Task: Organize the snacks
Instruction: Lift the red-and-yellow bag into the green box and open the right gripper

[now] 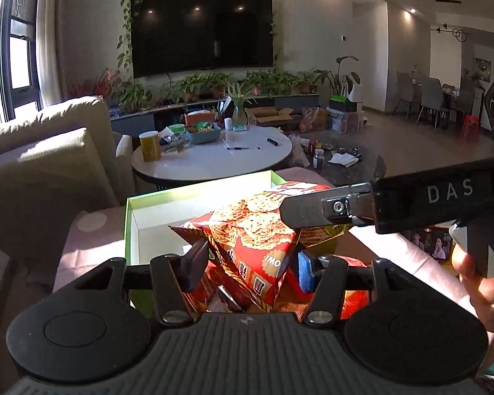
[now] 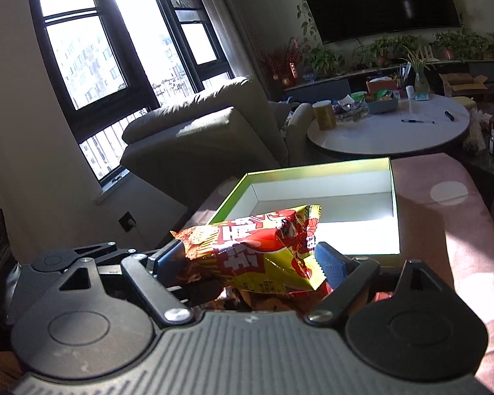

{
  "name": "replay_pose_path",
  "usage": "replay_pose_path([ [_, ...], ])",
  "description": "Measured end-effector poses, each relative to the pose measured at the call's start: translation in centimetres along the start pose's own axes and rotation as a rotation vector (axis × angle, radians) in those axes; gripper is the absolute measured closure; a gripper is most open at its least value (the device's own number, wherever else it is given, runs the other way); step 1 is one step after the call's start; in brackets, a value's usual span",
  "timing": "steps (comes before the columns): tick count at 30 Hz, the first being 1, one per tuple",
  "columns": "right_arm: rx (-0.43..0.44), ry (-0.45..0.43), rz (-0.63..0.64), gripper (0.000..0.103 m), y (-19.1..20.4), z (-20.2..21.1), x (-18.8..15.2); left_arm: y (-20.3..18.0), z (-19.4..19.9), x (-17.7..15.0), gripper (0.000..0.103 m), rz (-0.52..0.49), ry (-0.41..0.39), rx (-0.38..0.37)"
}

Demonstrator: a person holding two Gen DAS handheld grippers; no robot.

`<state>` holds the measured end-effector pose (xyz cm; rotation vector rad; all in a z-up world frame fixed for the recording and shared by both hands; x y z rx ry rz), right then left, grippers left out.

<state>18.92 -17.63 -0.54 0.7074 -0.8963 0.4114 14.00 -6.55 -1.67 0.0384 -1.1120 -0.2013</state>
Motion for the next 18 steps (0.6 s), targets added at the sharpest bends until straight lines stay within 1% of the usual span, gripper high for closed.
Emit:
replay_pose_path([
  [2, 0.009, -0.02, -0.001, 0.027, 0.0, -0.6, 1.0, 0.6, -0.5, 0.9, 0.052, -0.016, -0.013, 0.009],
  [7, 0.016, -0.038, -0.029, 0.027, -0.8, -2.6, 2.2, 1.9, -2.6, 2.1, 0.052, -0.039, -0.011, 0.027],
  [12, 0.023, -0.043, -0.089, 0.027, -2.2, -4.6, 2.5, 2.9, -4.9, 2.2, 0.052, -0.064, 0.003, 0.042],
  [18, 0.02, -0.023, -0.11, 0.027, -3.0, -7.1, 2.4, 4.6, -8.4, 1.8, 0.052, -0.055, 0.04, 0.048],
])
Point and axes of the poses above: each gripper's, at about its wrist camera, not at the fingertips, and z roughly against the way its jaws point, y to its left, x to its top, the point moved 6 cm from there along -z, roughly the way its jaws point, and after that the axes turned 11 degrees about x, right-handed, at the moved point
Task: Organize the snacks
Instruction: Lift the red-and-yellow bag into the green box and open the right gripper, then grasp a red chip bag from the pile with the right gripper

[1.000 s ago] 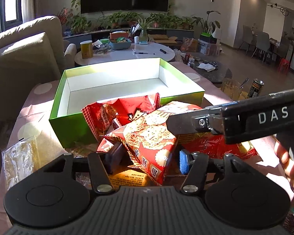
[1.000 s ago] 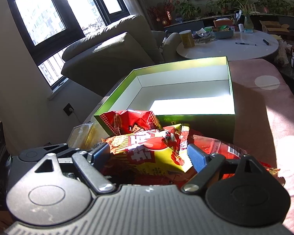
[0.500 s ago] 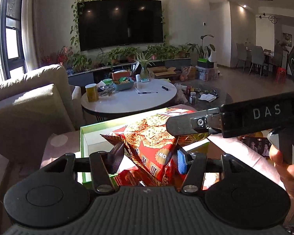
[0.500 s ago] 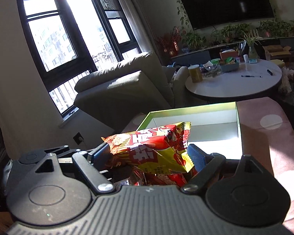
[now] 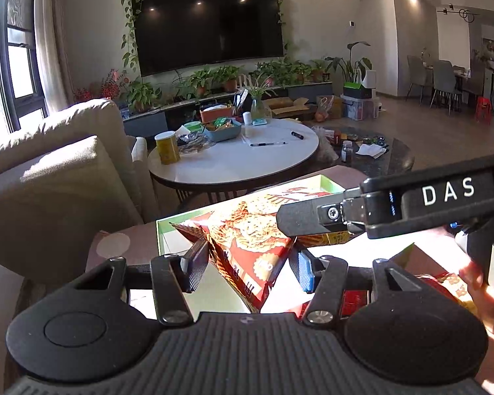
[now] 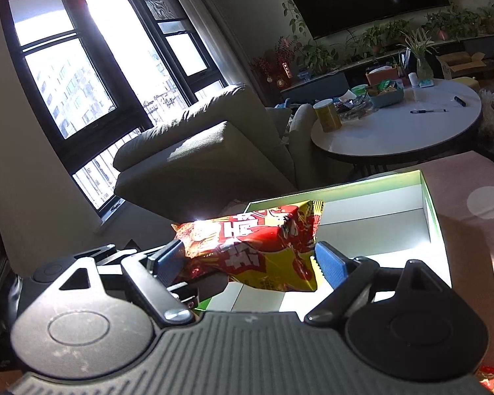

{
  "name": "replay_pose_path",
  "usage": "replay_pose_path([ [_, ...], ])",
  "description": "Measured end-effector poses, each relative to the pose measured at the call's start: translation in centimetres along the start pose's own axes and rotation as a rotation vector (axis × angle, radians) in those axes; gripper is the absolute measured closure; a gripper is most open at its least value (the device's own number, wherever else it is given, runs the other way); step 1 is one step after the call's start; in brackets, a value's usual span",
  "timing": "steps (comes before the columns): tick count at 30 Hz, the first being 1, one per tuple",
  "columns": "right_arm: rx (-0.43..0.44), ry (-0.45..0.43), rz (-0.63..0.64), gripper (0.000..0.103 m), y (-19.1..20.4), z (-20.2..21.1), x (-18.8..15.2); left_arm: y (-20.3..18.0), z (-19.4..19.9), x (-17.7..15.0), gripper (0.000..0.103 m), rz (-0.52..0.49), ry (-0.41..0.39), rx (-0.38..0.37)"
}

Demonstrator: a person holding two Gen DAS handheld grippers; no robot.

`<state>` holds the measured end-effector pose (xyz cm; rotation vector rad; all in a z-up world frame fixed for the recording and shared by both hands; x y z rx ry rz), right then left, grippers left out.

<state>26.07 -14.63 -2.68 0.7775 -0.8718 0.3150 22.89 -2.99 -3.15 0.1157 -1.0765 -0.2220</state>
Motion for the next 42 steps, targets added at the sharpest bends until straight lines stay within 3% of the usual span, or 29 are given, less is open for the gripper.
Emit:
replay_pose_path([
  [16, -0.025, 0.128, -0.071, 0.027, -2.8, -4.7, -2.1, 2.0, -6.4, -3.7, 0.048, 0.061, 0.137, -0.013],
  [18, -0.031, 0.124, -0.078, 0.027, -3.0, -4.4, -2.2, 2.4, -6.2, -3.9, 0.038, 0.064, 0.132, 0.002],
  [20, -0.047, 0.114, -0.064, 0.027, -2.9, -3.9, -2.0, 2.7, -5.5, -4.0, 0.035, 0.073, 0.117, 0.012],
  [33, -0.081, 0.037, 0.086, 0.027, -0.1, 0.2, -2.1, 2.7, -0.9, -4.2, 0.029, 0.117, 0.049, 0.026],
  [42, -0.056, 0.019, 0.049, 0.027, -0.2, 2.9, -4.1, 0.4, 1.7, -5.8, 0.026, 0.124, 0.049, -0.04],
])
Point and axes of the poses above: each gripper's, at about its wrist camera, not at the fingertips, and z roughly against the way its jaws point, y to its left, x to its top, the point moved 6 cm from there along -z, roughly the way its jaws point, and after that the axes turned 11 degrees about x, right-handed, at the moved point
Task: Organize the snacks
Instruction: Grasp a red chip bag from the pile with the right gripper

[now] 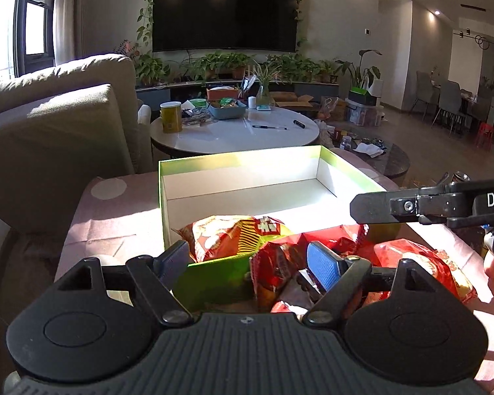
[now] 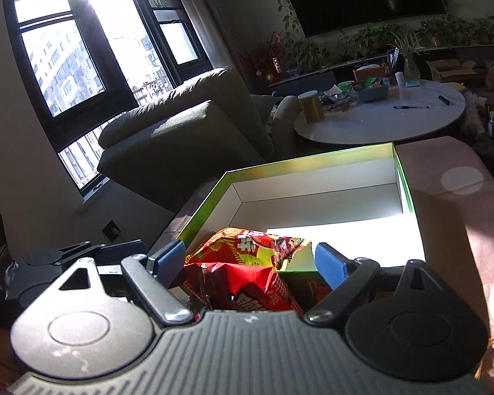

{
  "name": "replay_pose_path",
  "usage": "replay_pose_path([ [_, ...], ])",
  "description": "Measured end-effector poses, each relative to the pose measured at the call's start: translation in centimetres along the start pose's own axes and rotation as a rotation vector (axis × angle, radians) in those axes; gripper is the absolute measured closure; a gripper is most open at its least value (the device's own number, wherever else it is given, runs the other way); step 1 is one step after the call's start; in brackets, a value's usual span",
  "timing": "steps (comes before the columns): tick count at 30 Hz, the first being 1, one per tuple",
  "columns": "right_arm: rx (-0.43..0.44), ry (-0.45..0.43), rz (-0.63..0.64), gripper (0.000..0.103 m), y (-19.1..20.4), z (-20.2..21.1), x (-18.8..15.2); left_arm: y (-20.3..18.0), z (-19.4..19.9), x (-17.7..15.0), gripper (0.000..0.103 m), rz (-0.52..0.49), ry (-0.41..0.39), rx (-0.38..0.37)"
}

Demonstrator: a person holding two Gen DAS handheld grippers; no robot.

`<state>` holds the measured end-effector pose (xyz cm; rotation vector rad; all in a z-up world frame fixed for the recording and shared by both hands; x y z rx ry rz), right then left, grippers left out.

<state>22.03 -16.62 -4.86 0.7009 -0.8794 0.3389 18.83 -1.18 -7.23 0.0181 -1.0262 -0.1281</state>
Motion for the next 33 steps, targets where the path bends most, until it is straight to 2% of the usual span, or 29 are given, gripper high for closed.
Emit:
replay_pose_path([
  [5, 0.008, 0.013, -0.016, 0.027, 0.1, 0.1, -1.0, -1.1, -0.3, -1.0, 0.026, -0.019, 0.031, -0.017],
  [8, 0.003, 0.024, -0.029, 0.027, -0.1, 0.0, -1.6, -1.4, -0.8, -1.4, 0.026, -0.032, 0.053, -0.002],
  [17, 0.001, 0.049, -0.075, 0.027, -1.4, -0.7, -2.5, -2.9, -1.6, -2.2, 0.026, -0.058, 0.086, -0.041],
  [33, 0.003, 0.084, -0.05, 0.027, -1.5, -1.9, -2.9, -3.2, -3.3, -2.9, 0.026, -0.03, 0.139, -0.056],
])
Point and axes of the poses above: each gripper's, at about its wrist camera, not at the fingertips, and z roughly against the way its jaws point, y to its left, x to its top, the point moved 6 cm from there along -z, roughly the way its jaws point, and after that the axes turned 11 degrees about x, right-handed, at the moved point
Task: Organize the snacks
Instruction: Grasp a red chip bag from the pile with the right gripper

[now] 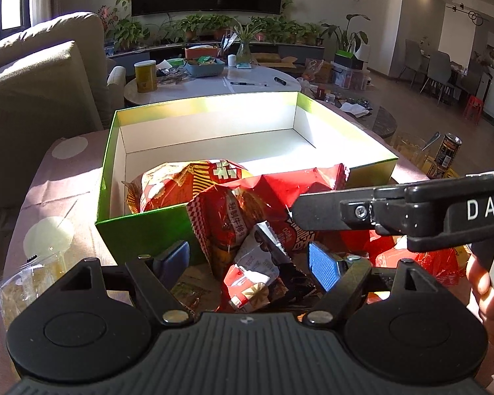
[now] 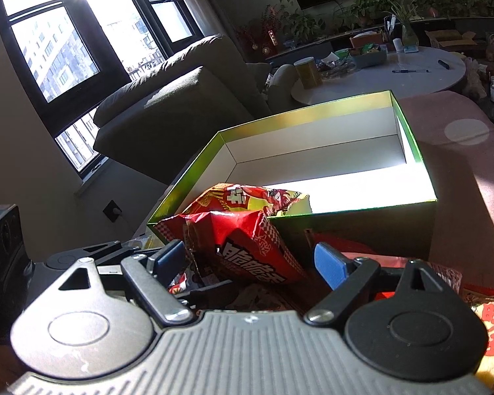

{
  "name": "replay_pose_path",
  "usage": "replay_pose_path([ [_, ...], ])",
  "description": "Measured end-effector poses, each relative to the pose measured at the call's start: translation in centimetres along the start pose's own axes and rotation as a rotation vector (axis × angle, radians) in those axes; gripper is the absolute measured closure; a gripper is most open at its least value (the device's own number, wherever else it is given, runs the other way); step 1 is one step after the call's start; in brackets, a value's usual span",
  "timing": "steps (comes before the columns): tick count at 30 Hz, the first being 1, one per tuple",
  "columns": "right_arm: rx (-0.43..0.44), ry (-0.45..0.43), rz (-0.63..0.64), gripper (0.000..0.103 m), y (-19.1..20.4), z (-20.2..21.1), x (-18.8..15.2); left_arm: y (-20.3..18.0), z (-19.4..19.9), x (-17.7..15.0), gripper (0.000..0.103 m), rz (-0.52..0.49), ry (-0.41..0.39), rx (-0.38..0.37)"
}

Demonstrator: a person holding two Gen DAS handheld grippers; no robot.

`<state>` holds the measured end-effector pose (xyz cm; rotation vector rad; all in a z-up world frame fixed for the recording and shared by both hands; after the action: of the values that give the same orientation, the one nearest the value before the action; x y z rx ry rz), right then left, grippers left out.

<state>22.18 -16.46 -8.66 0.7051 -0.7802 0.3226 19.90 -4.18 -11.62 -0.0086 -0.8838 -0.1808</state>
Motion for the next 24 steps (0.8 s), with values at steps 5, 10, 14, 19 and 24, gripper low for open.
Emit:
replay_pose_path([
  [5, -0.004, 0.012, 0.012, 0.027, 0.0, -0.6, 0.1, 0.1, -0.5, 0.4, 0.026, 0.02, 0.006, 0.0],
  [10, -0.012, 0.027, 0.028, 0.027, 0.1, -1.4, 0.1, -0.2, -1.4, 0.7, 0.028, 0.031, 0.022, -0.021],
  [14, 0.0, 0.05, 0.035, 0.031, 0.2, -2.0, -0.1, -1.1, -1.4, 0.6, 0.035, 0.004, 0.006, -0.023],
  [19, 0.01, 0.04, 0.015, 0.04, 0.7, -1.2, 0.1, -1.7, 0.5, 1.3, 0.038, -0.023, -0.045, -0.018],
  [24, 0.014, -0.02, 0.04, 0.04, 2.0, 0.6, 1.4, -2.7, 3.0, 3.1, 0.038, -0.067, -0.137, 0.001],
])
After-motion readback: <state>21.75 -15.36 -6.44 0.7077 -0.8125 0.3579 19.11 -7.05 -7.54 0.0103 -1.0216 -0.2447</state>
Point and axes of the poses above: each gripper's, at about its wrist camera, not at the fingertips, and z roughly against the way its jaws point, y to its left, x to its top, the point moved 6 cm from there along -z, roughly the way its jaws point, and after that the axes turned 11 degrees about x, right-handed, at the moved point
